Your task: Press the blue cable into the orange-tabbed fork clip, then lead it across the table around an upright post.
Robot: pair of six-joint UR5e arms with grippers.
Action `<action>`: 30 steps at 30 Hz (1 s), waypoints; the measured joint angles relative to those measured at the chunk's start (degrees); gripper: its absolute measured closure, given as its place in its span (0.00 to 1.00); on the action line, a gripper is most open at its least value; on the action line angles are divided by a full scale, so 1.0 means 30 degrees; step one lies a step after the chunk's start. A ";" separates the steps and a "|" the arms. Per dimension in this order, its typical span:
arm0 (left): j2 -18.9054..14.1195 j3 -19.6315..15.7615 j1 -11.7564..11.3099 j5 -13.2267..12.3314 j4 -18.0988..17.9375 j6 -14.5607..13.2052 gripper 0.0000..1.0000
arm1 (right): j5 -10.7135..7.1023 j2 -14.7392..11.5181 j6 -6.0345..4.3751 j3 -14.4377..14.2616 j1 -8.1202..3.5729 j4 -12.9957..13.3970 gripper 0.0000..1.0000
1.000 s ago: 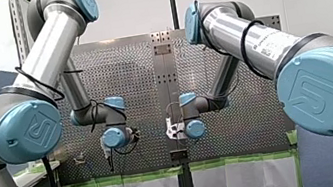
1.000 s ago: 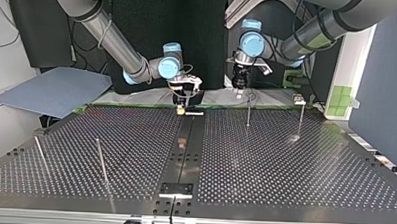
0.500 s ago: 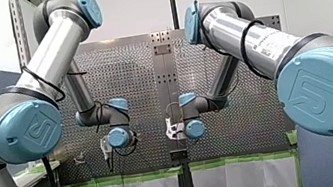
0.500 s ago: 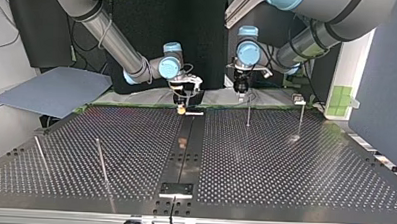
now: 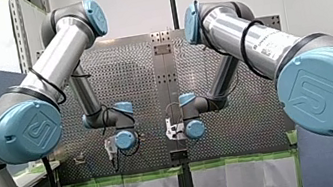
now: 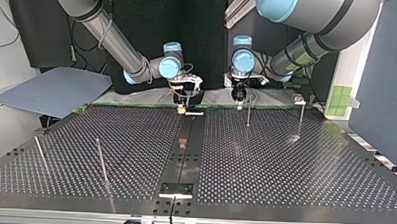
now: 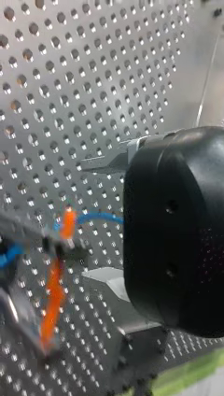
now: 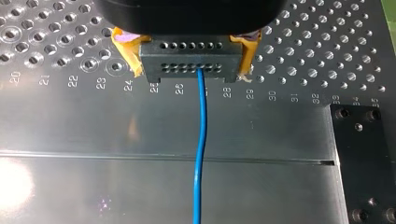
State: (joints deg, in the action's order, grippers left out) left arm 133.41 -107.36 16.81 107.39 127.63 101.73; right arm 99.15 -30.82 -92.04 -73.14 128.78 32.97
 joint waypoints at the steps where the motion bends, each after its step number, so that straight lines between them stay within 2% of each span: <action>1: 0.0003 0.0101 -0.0013 0.0014 0.0013 -0.0008 0.00 | 0.0001 0.0004 0.0001 0.0002 -0.0004 0.0000 1.00; 16: 0.0037 0.0827 -0.0127 -0.0132 0.1038 -0.0747 0.00 | 0.0001 0.0028 -0.0053 0.0007 -0.0020 0.0004 1.00; 23: 0.0041 0.1565 -0.0193 -0.0115 0.1961 -0.1303 0.00 | 0.0001 0.0029 -0.0070 0.0007 -0.0012 0.0000 1.00; 30: 0.0040 0.1708 -0.0140 -0.0083 0.2978 -0.1878 0.00 | 0.0000 0.0030 -0.0082 0.0008 -0.0017 0.0012 1.00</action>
State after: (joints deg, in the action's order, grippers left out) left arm 133.53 -102.23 16.39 107.14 136.57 96.10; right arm 99.15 -30.73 -92.29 -73.11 128.73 33.01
